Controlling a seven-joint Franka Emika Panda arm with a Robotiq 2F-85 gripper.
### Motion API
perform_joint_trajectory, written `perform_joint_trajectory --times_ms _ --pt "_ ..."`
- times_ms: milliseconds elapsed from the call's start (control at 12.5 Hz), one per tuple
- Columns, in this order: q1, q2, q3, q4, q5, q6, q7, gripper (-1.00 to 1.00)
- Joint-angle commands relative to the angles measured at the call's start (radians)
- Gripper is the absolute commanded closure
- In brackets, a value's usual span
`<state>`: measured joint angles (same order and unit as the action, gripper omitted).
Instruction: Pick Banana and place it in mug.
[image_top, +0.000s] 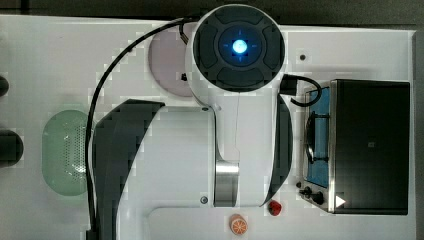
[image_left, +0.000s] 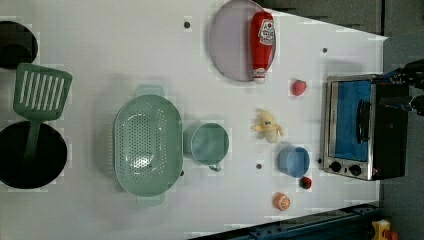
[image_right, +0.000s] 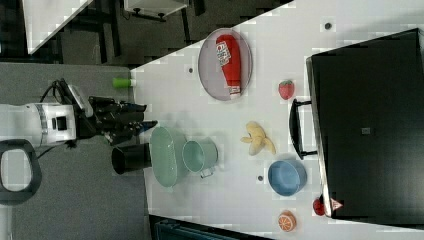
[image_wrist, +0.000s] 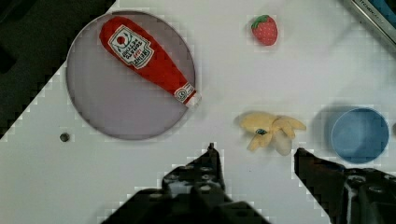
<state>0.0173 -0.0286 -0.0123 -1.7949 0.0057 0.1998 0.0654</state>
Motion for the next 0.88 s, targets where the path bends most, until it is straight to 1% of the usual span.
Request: perform_joint_trajectory --times_ms 80,240,480,640,880 --pt "-0.015 -0.316 -0.033 -0.167 -0.032 -0.163 0.034 -0.59" --pt "-0.015 -0.314 -0.033 -0.169 -0.032 -0.163 0.034 -0.99" --pt "-0.015 -0.297 -0.033 -0.225 -0.032 -0.12 0.033 -1.0" --pt "-0.014 -0.274 -0.032 -0.302 -0.032 -0.021 0.004 -1.0" --pt "-0.014 -0.214 -0.033 -0.437 -0.032 0.191 -0.172 -1.0"
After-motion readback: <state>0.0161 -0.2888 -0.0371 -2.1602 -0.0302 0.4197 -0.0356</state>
